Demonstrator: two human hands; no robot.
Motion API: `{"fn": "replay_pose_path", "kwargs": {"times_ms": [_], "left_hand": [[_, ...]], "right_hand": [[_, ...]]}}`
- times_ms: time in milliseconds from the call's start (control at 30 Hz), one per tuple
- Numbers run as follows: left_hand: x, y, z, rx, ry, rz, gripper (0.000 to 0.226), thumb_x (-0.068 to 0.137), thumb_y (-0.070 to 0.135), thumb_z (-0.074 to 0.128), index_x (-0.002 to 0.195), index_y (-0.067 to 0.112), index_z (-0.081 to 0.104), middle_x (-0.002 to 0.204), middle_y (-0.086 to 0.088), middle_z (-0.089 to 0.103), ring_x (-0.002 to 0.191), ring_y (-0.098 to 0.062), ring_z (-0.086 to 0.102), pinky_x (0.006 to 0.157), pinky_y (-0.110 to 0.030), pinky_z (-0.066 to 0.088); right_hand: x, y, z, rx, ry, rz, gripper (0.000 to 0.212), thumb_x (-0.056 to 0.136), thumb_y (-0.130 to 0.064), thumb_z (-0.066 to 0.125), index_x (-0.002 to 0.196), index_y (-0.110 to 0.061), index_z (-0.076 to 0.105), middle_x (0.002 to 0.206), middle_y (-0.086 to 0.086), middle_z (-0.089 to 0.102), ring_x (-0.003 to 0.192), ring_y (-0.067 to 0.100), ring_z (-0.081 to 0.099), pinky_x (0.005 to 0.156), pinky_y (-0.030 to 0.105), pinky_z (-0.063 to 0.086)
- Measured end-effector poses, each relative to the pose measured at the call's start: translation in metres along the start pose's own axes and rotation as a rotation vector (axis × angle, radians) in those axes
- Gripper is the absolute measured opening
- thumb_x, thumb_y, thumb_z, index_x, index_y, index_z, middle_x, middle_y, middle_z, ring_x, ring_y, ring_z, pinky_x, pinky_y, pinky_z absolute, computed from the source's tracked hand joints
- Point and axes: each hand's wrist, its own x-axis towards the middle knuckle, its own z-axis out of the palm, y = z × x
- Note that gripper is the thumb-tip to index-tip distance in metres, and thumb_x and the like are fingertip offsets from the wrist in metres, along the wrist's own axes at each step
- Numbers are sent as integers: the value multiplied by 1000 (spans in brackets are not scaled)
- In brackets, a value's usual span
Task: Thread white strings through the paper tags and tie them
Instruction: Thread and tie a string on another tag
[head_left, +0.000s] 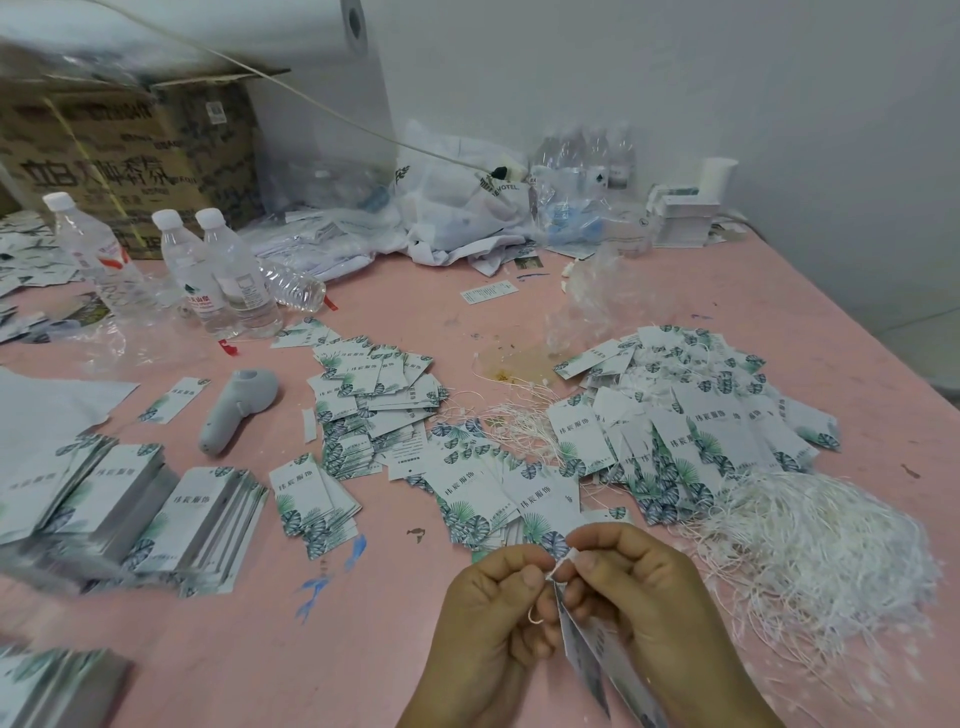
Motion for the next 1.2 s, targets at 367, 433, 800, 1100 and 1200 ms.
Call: {"fn": "replay_pose_path", "kwargs": {"times_ms": [367, 433, 800, 1100, 1200], "left_hand": [[2, -7, -7, 286, 197, 175, 26, 59, 22, 82, 78, 5, 78, 55, -18, 63, 44, -19, 57, 43, -23, 45], [2, -8, -7, 328, 217, 215, 26, 59, 22, 82, 78, 5, 78, 56, -18, 64, 45, -18, 56, 44, -24, 44], [0, -11, -3, 479, 307, 289, 27, 58, 27, 87, 79, 12, 79, 60, -14, 64, 55, -17, 53, 52, -24, 43], [0, -15, -5, 573, 330, 315, 29, 62, 42, 82, 82, 20, 80, 73, -34, 63, 65, -23, 52, 67, -37, 42], [-1, -14, -5, 652, 308, 344, 17, 70, 37, 79, 82, 25, 81, 75, -23, 69, 67, -25, 56, 66, -36, 45]], "right_hand": [[-3, 3, 2, -191, 59, -71, 17, 86, 11, 61, 88, -3, 70, 71, 22, 72, 56, 21, 65, 53, 23, 54], [-3, 3, 3, -206, 68, -75, 16, 86, 11, 62, 87, -3, 70, 70, 21, 72, 55, 20, 65, 53, 23, 53], [-4, 2, 4, -232, 113, -64, 11, 84, 9, 64, 89, -1, 67, 71, 18, 74, 56, 19, 68, 53, 21, 54], [-4, 6, 7, -247, 151, -89, 13, 84, 9, 65, 86, -4, 69, 69, 15, 74, 58, 17, 70, 55, 18, 55], [-3, 7, 7, -253, 163, -100, 15, 83, 9, 66, 84, -5, 70, 69, 15, 74, 58, 17, 70, 56, 18, 55]]}}
